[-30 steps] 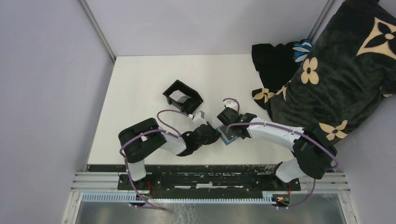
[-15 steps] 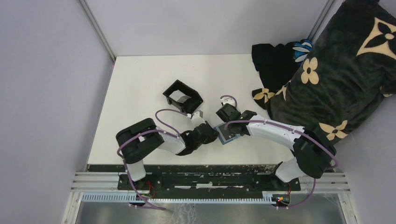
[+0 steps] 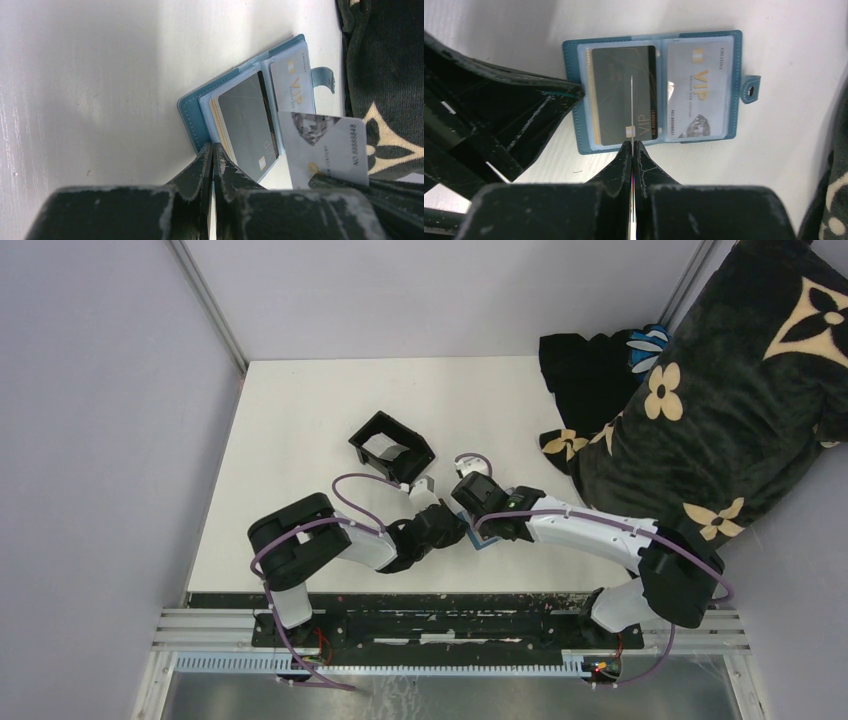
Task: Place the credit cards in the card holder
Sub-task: Adjust the card holder at the center of the board.
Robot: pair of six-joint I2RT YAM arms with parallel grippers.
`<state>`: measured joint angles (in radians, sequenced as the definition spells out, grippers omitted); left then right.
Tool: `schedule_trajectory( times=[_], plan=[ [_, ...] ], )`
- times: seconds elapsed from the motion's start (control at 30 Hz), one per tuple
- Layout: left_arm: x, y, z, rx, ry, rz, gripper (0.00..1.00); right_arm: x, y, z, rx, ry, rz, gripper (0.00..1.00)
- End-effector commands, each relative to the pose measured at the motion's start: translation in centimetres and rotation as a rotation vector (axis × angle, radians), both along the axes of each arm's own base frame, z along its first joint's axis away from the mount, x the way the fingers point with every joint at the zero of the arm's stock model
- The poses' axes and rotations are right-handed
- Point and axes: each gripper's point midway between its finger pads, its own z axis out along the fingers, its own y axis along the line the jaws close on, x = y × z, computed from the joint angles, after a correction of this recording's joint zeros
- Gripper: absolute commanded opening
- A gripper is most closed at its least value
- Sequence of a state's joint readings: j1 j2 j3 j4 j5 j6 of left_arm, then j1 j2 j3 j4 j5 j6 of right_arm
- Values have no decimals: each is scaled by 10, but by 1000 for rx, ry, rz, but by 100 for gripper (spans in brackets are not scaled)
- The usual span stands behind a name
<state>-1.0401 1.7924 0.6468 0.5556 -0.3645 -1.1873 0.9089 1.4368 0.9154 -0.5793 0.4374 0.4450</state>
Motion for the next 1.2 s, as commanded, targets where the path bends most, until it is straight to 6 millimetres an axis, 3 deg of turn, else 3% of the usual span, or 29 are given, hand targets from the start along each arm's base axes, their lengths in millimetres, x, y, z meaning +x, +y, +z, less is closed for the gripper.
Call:
schedule_trajectory(
  times=[0.0,0.43,1.17],
  plan=[
    [0,20,-18,109,-9,-4,8,5,24,10,59,-43,7,1],
    [-2,21,-18,97,-2,-3,8,-9,43,-4,56,-17,37,1],
    [-4,26,-23,111,10,2,4,-19,49,-15,40,3,52,1]
  ],
)
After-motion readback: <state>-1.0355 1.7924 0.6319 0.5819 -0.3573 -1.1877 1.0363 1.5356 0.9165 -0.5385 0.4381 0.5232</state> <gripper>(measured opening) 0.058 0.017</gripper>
